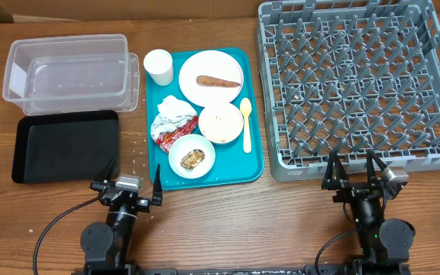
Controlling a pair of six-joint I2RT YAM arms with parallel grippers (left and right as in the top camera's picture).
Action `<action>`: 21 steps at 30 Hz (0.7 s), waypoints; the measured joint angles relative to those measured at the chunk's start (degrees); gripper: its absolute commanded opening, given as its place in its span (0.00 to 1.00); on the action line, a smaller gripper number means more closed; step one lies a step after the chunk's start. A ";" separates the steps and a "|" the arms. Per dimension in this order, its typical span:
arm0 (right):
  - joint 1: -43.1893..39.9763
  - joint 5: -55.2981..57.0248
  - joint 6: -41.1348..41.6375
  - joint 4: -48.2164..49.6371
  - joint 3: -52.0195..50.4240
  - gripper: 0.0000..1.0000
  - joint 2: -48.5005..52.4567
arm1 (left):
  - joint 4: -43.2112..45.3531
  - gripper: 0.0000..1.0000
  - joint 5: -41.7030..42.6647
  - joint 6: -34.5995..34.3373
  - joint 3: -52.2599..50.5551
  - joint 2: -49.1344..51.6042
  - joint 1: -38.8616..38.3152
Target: Sort waste into correct bins and load items into the dishwasher
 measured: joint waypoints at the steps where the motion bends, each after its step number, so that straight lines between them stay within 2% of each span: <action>1: 0.00 -0.63 0.00 1.33 0.00 1.00 0.00 | 0.00 1.00 0.15 0.00 0.02 0.00 0.00; 7: 0.00 -3.30 -0.02 2.91 1.38 1.00 0.00 | 3.82 1.00 2.27 -0.02 0.02 -0.02 0.00; 11: 0.00 -3.58 -0.35 2.16 8.28 1.00 1.09 | 3.43 1.00 4.20 -0.33 2.03 0.02 0.00; 17: 0.00 -4.20 -3.45 -3.04 23.67 1.00 11.17 | -1.16 1.00 4.98 -0.50 17.79 6.05 0.00; 21: 0.00 -4.52 -4.81 -9.25 35.78 1.00 22.40 | -6.82 1.00 5.40 -0.50 32.63 16.92 0.00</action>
